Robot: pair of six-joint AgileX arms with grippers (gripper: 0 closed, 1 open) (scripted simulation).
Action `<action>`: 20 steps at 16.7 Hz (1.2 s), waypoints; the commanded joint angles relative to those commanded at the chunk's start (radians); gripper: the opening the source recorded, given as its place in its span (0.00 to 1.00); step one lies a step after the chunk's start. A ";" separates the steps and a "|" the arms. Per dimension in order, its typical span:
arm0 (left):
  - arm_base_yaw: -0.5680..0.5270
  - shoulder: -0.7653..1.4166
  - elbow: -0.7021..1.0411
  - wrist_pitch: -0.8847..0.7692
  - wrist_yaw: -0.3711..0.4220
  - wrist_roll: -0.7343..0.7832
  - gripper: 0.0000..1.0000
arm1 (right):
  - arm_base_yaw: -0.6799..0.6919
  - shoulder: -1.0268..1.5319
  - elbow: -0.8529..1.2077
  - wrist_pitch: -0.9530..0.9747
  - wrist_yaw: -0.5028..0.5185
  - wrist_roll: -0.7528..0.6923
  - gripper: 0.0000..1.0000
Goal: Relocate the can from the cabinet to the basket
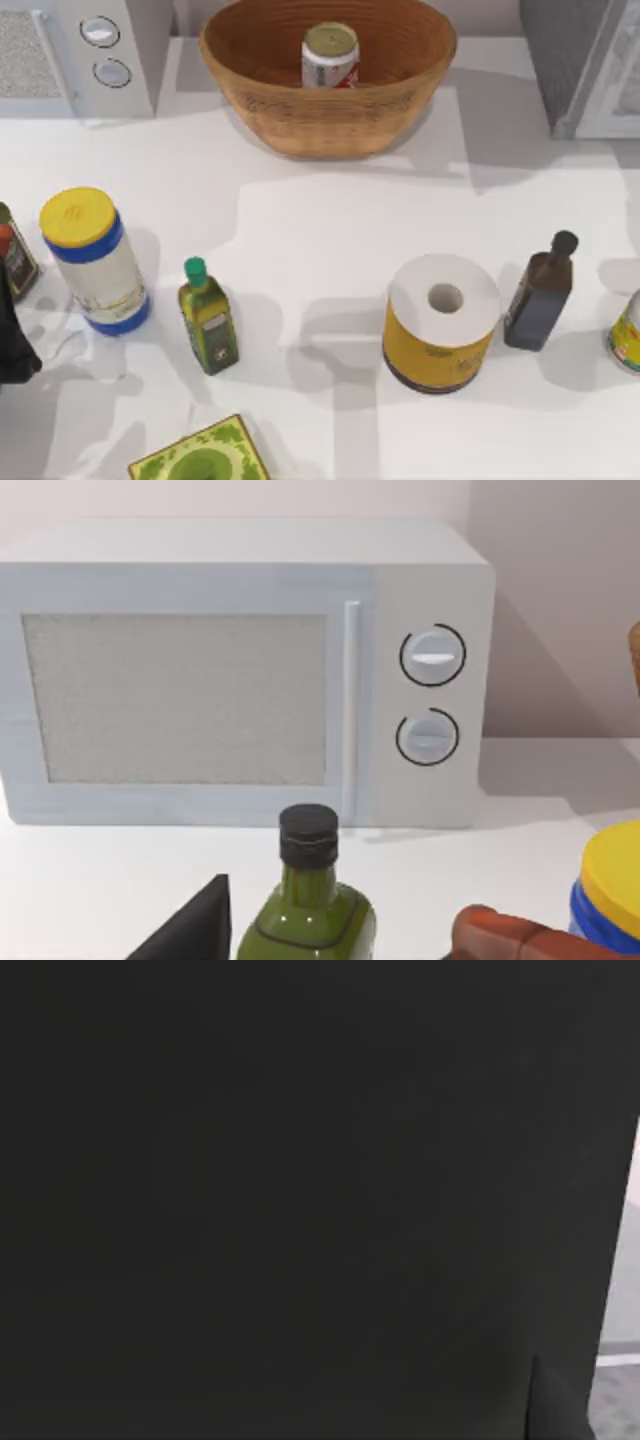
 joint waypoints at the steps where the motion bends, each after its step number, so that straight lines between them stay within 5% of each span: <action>1: 0.000 0.000 0.000 0.000 0.000 0.000 1.00 | 0.077 -0.002 -0.001 -0.004 0.076 -0.002 1.00; 5: 0.000 0.000 0.000 0.000 0.000 0.000 1.00 | 0.349 -0.011 -0.007 -0.017 0.341 -0.009 1.00; 9: 0.000 0.000 0.000 0.000 0.000 0.000 1.00 | 0.518 -0.016 -0.011 -0.026 0.503 -0.016 1.00; 20: 0.000 0.000 0.000 0.000 0.000 0.000 1.00 | 0.481 0.051 0.056 -0.011 0.503 -0.027 1.00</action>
